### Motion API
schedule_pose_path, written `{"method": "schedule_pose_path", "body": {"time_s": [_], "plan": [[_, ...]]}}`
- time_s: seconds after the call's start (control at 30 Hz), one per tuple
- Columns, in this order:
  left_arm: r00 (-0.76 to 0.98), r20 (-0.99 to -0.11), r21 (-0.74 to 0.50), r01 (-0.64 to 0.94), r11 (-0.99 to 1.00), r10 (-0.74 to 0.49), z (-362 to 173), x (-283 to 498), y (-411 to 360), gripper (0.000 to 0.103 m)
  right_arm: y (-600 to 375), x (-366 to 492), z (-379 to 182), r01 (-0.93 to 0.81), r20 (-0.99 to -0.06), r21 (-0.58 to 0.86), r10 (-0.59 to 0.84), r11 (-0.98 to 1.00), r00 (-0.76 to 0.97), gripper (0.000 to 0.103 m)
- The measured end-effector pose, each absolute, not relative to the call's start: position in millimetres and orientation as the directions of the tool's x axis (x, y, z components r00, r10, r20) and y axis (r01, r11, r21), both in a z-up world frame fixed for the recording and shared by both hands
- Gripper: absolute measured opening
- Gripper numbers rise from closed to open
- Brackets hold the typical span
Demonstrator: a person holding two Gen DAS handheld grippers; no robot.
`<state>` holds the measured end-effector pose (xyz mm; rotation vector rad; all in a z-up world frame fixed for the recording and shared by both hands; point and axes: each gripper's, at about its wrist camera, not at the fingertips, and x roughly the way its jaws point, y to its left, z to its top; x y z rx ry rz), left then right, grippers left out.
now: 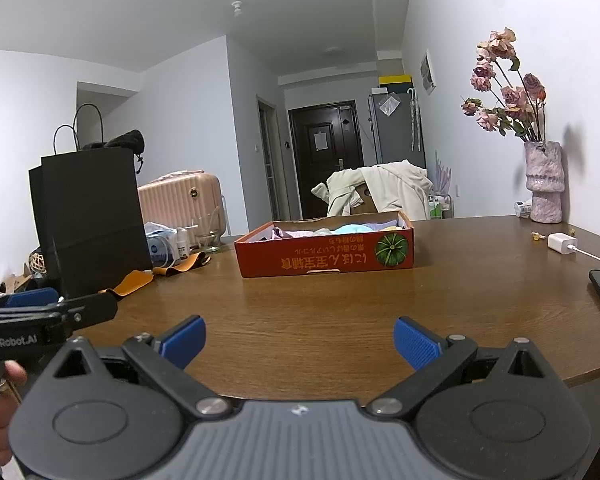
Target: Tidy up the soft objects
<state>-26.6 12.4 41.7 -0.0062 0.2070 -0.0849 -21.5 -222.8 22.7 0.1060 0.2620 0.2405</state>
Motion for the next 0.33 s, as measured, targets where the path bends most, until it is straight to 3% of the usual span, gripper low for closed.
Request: {"method": "schedule_pose_path", "body": {"time_s": [0.33], "plan": [[0.99, -0.13, -0.037, 0.042, 0.998, -0.047, 64.0, -6.4, 15.9, 0.103, -224.4, -6.6, 41.4, -0.218, -0.17, 0.124, 0.238, 0.968, 0.956, 0.103]]}}
